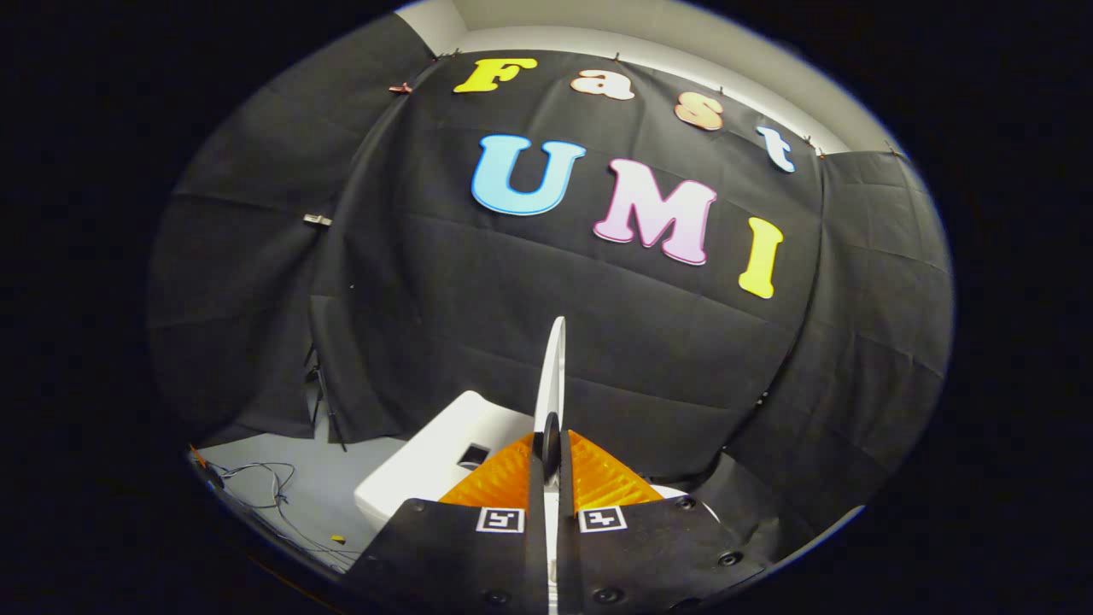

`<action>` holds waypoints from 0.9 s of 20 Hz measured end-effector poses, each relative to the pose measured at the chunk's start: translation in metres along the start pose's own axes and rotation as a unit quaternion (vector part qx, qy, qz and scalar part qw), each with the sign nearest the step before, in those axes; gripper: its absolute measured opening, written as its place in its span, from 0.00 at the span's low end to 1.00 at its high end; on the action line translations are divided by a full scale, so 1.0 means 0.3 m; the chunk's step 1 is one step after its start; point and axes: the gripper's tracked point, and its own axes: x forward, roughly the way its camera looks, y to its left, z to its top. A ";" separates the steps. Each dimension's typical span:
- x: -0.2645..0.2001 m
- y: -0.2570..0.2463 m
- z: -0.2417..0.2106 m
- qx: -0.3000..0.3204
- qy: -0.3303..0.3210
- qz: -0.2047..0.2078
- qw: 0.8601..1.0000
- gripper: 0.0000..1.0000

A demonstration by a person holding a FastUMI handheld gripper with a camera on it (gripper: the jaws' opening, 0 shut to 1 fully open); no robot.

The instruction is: Open the toilet lid.

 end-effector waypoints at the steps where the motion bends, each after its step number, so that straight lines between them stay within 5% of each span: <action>1: 0.002 0.008 0.000 -0.002 0.002 0.001 1.000 0.09; 8: -0.029 -0.013 0.016 -0.015 -0.003 0.006 1.000 0.17; 15: -0.167 -0.002 0.055 -0.003 -0.022 0.049 0.999 0.98; 18: -0.244 -0.065 0.117 0.014 -0.039 0.057 0.998 0.97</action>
